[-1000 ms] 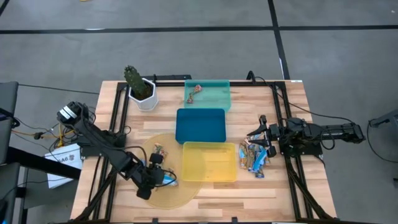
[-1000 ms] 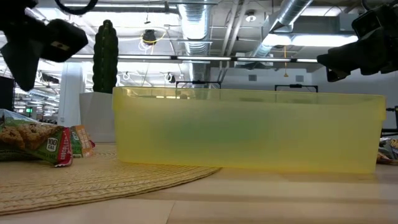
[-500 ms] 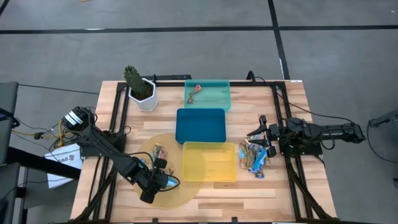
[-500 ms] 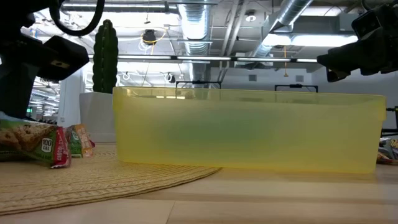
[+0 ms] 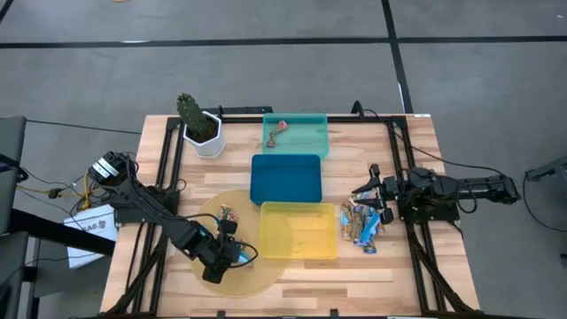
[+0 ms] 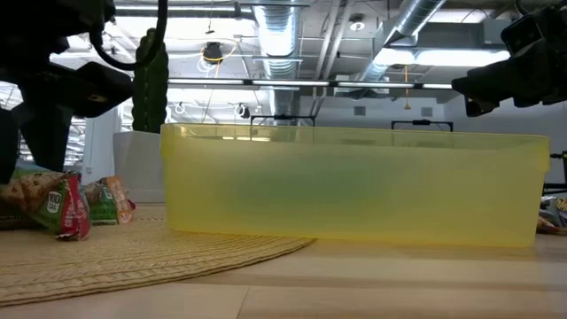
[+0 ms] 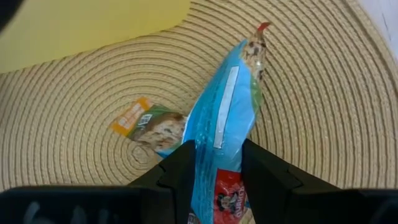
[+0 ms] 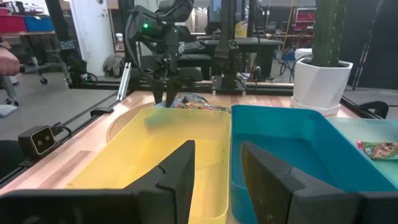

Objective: Pick and place Granola Bars by type
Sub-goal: Put the red granola bar into the green bin

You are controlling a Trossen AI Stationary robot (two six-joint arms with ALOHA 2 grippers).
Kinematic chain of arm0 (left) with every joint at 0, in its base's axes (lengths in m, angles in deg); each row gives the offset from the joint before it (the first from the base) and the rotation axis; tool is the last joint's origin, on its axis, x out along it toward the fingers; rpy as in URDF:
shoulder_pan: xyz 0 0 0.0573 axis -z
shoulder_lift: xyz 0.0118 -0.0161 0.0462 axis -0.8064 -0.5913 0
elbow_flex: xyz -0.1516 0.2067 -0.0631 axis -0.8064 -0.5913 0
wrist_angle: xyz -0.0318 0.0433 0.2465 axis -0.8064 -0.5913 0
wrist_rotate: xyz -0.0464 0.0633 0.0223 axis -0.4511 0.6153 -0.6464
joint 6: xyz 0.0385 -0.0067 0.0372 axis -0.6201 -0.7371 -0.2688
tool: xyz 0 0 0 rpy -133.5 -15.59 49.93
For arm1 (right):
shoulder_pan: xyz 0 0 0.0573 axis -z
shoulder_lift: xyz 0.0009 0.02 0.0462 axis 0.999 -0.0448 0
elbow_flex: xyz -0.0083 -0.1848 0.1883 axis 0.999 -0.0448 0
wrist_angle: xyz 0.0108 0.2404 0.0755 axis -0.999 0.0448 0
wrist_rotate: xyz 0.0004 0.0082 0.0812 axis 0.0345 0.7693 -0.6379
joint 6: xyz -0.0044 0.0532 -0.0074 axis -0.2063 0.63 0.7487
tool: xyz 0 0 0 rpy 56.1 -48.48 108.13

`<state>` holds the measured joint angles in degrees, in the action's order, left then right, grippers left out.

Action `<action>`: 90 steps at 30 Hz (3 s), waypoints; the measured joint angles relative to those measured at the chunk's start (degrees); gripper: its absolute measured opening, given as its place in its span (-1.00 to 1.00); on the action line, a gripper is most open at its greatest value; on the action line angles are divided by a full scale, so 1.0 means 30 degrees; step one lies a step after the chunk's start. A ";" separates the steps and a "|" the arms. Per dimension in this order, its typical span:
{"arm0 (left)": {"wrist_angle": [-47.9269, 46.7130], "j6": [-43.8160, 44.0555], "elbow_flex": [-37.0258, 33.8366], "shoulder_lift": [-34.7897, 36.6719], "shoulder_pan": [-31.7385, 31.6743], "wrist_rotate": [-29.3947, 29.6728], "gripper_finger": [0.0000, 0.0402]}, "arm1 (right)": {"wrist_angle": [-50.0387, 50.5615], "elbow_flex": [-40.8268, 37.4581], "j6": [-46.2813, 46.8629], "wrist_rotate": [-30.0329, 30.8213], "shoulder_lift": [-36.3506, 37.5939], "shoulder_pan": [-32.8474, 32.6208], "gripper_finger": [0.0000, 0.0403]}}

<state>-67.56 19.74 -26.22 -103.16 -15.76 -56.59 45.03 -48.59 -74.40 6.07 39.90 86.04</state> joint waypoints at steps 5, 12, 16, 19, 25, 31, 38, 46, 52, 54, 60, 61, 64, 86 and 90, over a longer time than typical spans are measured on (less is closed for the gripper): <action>-0.0144 0.0942 -0.0001 -0.0318 -0.0189 -0.0278 -0.41 | 0.0000 0.0000 0.0000 0.0000 0.0000 0.0002 -0.38; 0.0293 0.1129 -0.0007 -0.0717 -0.0201 -0.0818 -0.42 | -0.0019 0.0000 0.0000 0.0009 0.0000 0.0006 -0.38; 0.0460 0.1155 -0.0007 -0.0732 -0.0199 -0.0825 -0.51 | -0.0020 0.0000 0.0000 0.0014 0.0001 0.0006 -0.38; 0.0500 0.1202 -0.0007 -0.0736 -0.0196 -0.0825 -0.66 | -0.0015 0.0000 0.0000 0.0007 -0.0007 0.0000 -0.38; 0.0696 0.1209 -0.0007 -0.0736 -0.0194 -0.0825 -0.95 | -0.0022 0.0000 0.0000 0.0000 0.0000 0.0000 -0.38; 0.1068 0.1217 0.0265 -0.0736 -0.0194 -0.0868 -0.93 | -0.0022 0.0000 0.0000 0.0000 0.0000 0.0007 -0.38; 0.1162 0.1171 0.1094 -0.0317 -0.0143 -0.1051 -0.98 | -0.0015 0.0000 0.0000 0.0000 0.0000 0.0000 -0.38; 0.4186 0.0001 0.1246 0.0928 -0.0166 -0.0663 -0.96 | -0.0018 0.0000 0.0004 0.0000 0.0000 0.0001 -0.38; 0.7335 -0.1832 0.1253 0.1877 -0.0485 -0.0034 -0.97 | -0.0010 0.0000 0.0000 0.0000 0.0000 0.0003 -0.38; 0.8644 -0.2413 0.1253 0.2085 -0.0654 0.0046 -0.95 | -0.0015 0.0000 0.0000 0.0005 0.0000 0.0007 -0.38; 1.2273 -0.4440 0.1260 0.2448 -0.1185 -0.0144 -0.96 | -0.0015 0.0000 0.0000 0.0000 0.0000 0.0003 -0.38; 1.2767 -0.4751 0.1260 0.2548 -0.1336 -0.0196 -0.96 | -0.0015 0.0000 0.0000 0.0004 0.0000 0.0004 -0.38; 1.3518 -0.5301 0.1260 0.3051 -0.1868 -0.0345 -0.96 | -0.0015 0.0000 0.0001 0.0001 0.0000 0.0000 -0.38; 1.4279 -0.6172 0.1260 0.3592 -0.6691 0.0008 -0.96 | -0.0015 0.0000 0.0000 0.0006 0.0001 0.0001 -0.38; 1.4533 -0.6561 0.1260 0.3592 -0.8683 0.0013 -0.96 | -0.0015 0.0000 0.0000 0.0006 0.0002 0.0003 -0.38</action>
<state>-23.96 0.06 -22.44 -92.38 -41.81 -56.55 44.98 -48.59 -74.40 6.08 39.90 86.05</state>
